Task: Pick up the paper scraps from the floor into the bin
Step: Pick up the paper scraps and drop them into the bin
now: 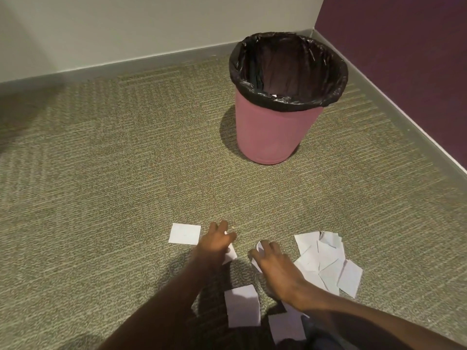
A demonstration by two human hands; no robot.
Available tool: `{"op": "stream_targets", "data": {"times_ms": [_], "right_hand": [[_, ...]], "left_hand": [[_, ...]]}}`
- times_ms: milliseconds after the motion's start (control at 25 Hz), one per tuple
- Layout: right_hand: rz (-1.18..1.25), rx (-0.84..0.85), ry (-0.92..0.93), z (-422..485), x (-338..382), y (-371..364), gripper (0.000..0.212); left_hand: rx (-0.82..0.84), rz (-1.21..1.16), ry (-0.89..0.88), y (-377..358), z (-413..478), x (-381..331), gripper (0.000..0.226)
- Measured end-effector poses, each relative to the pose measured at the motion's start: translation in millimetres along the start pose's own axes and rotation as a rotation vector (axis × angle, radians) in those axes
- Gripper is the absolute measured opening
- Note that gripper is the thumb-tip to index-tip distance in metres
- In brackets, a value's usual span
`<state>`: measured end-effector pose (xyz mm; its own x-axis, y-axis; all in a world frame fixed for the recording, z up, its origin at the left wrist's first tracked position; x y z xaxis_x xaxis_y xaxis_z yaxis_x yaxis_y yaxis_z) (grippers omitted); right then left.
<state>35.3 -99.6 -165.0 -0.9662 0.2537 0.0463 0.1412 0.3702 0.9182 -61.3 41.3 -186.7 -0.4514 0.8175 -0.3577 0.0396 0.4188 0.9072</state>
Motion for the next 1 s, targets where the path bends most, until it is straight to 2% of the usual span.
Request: {"op": "stream_targets", "data": {"times_ms": [120,360,520,680,800,1000], "right_hand": [[0.062,0.011,0.002,3.5,-7.6,0.7,0.065],[0.396,0.057,0.020,14.9,-25.0,-8.3,0.026],[0.612,0.009,-0.154,27.0,-41.7,2.3,0.016],[0.813,-0.092,-0.277,36.8,-66.2,32.2,0.018],[0.922,-0.153,-0.263,36.3,-78.2,72.2,0.018],[1.123,-0.228,-0.182,27.2,-93.5,164.7,0.022]], "left_hand": [[0.022,-0.102,0.048,-3.6,6.3,4.8,0.036],[0.150,-0.346,0.106,-0.7,20.6,11.9,0.011],[0.017,-0.673,0.178,9.1,27.3,25.6,0.008],[-0.126,-0.823,0.371,34.1,38.0,22.3,0.010],[-0.128,-1.085,0.466,58.1,44.1,17.7,0.011],[-0.135,-1.427,0.309,148.4,44.5,-6.3,0.013]]}}
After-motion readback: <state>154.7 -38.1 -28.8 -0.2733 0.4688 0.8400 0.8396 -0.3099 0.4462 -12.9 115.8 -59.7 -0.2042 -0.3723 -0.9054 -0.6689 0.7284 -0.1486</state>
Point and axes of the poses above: each hand's wrist, its own z-axis towards the middle knuckle, its own y-axis out of the back of the hand, x = y × z, the point moved 4 cm from there along z, towards the middle knuckle, and after that the axes turned 8 degrees about -z, right-handed, at the moved point
